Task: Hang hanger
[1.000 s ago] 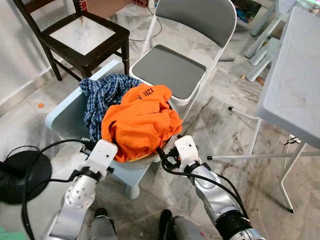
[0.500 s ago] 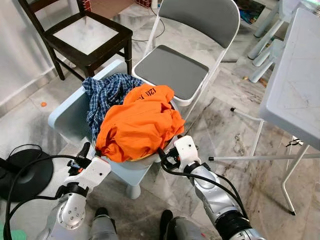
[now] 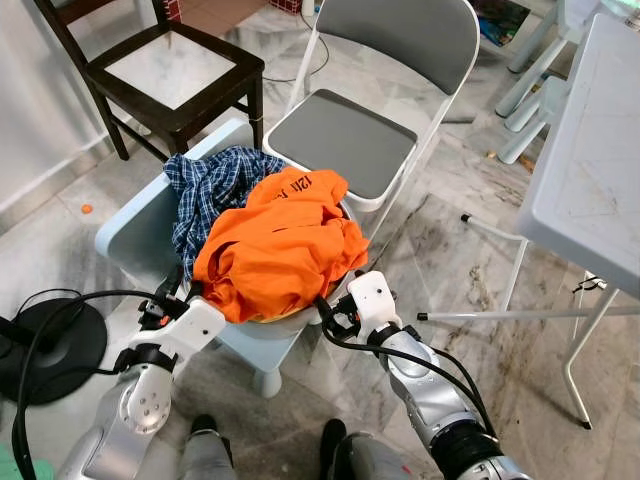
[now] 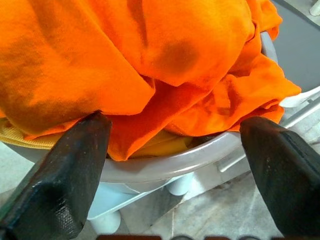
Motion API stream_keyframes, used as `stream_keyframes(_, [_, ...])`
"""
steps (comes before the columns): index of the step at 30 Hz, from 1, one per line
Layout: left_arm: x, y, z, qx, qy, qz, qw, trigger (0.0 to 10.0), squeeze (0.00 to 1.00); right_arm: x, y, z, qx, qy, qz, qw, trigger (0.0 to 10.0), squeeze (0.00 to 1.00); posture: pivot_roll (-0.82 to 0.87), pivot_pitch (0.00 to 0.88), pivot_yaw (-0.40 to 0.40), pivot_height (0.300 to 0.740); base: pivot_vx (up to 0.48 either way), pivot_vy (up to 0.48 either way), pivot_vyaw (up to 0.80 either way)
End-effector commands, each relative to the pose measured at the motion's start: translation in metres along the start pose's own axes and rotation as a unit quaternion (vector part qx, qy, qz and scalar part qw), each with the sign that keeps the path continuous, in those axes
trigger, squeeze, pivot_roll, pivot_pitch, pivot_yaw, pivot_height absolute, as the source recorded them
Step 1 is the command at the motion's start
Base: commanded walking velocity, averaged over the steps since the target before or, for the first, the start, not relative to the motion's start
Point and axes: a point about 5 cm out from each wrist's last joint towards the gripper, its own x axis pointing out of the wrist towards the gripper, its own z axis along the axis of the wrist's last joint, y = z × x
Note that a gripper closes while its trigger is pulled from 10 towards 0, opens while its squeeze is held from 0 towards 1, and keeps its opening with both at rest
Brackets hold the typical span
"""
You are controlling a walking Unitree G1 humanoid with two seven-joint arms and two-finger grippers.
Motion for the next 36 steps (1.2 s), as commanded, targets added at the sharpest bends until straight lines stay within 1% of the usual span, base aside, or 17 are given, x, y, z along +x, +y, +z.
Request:
stream_keyframes(1, [0.001, -0.005, -0.001, 0.006, -0.007, -0.011, 1.0, 10.0, 0.0, -0.003, -0.002, -0.006, 0.002, 0.01, -0.005, 1.0, 10.0, 0.0, 0.25, 0.3, -0.131, 0.74, 0.0, 0.0, 0.0])
stream_keyframes(4, [0.002, -0.005, 0.002, -0.005, -0.01, -0.01, 1.0, 10.0, 0.0, -0.004, -0.003, -0.007, 0.001, 0.011, -0.007, 1.0, 10.0, 0.0, 0.25, 0.299, -0.129, 0.74, 0.0, 0.0, 0.0])
stream_keyframes(7, [-0.002, -0.009, 0.007, -0.038, -0.011, -0.009, 0.999, 10.0, 0.0, -0.005, -0.004, -0.007, 0.001, 0.011, -0.01, 1.0, 10.0, 0.0, 0.25, 0.299, -0.127, 0.74, 0.0, 0.0, 0.0])
stream_keyframes(8, [-0.004, -0.011, 0.008, -0.051, -0.014, -0.006, 0.999, 10.0, 0.81, -0.005, -0.004, -0.007, 0.001, 0.011, -0.011, 1.0, 10.0, 0.0, 0.25, 0.298, -0.125, 0.74, 0.0, 0.0, 0.0])
stream_keyframes(9, [-0.007, -0.014, 0.01, -0.063, -0.02, -0.006, 0.998, 10.0, 1.0, -0.005, -0.005, -0.007, 0.001, 0.011, -0.012, 1.0, 10.0, 0.0, 0.25, 0.298, -0.124, 0.74, 0.0, 0.0, 0.0])
stream_keyframes(12, [-0.015, -0.019, 0.015, -0.082, -0.028, -0.004, 0.996, 10.0, 1.0, -0.005, -0.005, -0.007, 0.002, 0.011, -0.013, 1.0, 10.0, 0.0, 0.25, 0.297, -0.124, 0.74, 0.0, 0.0, 0.0])
stream_keyframes(13, [-0.02, -0.023, 0.016, -0.089, -0.034, -0.007, 0.995, 10.0, 1.0, -0.005, -0.005, -0.008, 0.002, 0.012, -0.013, 1.0, 10.0, 0.0, 0.25, 0.297, -0.125, 0.74, 0.0, 0.0, 0.0])
stream_keyframes(14, [-0.024, -0.027, 0.017, -0.094, -0.037, -0.011, 0.995, 10.0, 1.0, -0.005, -0.004, -0.008, 0.001, 0.012, -0.012, 1.0, 10.0, 0.0, 0.25, 0.297, -0.126, 0.74, 0.0, 0.0, 0.0])
stream_keyframes(17, [-0.029, -0.029, 0.016, -0.096, -0.036, -0.015, 0.995, 10.0, 1.0, -0.005, -0.004, -0.008, 0.001, 0.012, -0.01, 1.0, 10.0, 0.0, 0.26, 0.298, -0.128, 0.74, 0.0, 0.0, 0.0])
stream_keyframes(19, [-0.031, -0.03, 0.016, -0.096, -0.036, -0.016, 0.995, 10.0, 1.0, -0.005, -0.004, -0.007, 0.001, 0.012, -0.009, 1.0, 10.0, 0.0, 0.26, 0.297, -0.129, 0.74, 0.0, 0.0, 0.0])
stream_keyframes(21, [-0.032, -0.028, 0.011, -0.093, -0.021, -0.013, 0.995, 10.0, 1.0, -0.004, -0.004, -0.007, 0.0, 0.012, -0.008, 1.0, 10.0, 0.0, 0.26, 0.298, -0.13, 0.74, 0.0, 0.0, 0.0])
stream_keyframes(22, [-0.031, -0.028, 0.008, -0.095, -0.011, -0.012, 0.995, 10.0, 1.0, -0.004, -0.005, -0.007, -0.001, 0.012, -0.007, 1.0, 10.0, 0.0, 0.26, 0.296, -0.132, 0.74, 0.0, 0.0, 0.0])
stream_keyframes(26, [-0.027, -0.024, 0.002, -0.092, 0.002, -0.003, 0.996, 10.0, 1.0, -0.003, -0.005, -0.006, -0.001, 0.012, -0.007, 1.0, 10.0, 0.0, 0.26, 0.295, -0.132, 0.74, 0.0, 0.0, 0.0])
stream_keyframes(27, [-0.026, -0.023, 0.0, -0.091, 0.005, -0.001, 0.996, 10.0, 0.0, -0.003, -0.005, -0.006, -0.001, 0.012, -0.007, 1.0, 10.0, 0.0, 0.26, 0.295, -0.131, 0.74, 0.0, 0.0, 0.0])
stream_keyframes(31, [-0.021, -0.02, -0.003, -0.09, 0.011, 0.001, 0.996, 10.0, 0.0, -0.004, -0.006, -0.007, -0.001, 0.012, -0.009, 1.0, 10.0, 0.0, 0.25, 0.294, -0.131, 0.74, 0.0, 0.0, 0.0])
stream_keyframes(36, [-0.011, -0.017, -0.004, -0.09, 0.013, 0.003, 0.996, 10.0, 0.0, -0.005, -0.006, -0.007, -0.002, 0.013, -0.011, 1.0, 10.0, 0.0, 0.24, 0.292, -0.13, 0.74, 0.0, 0.0, 0.0])
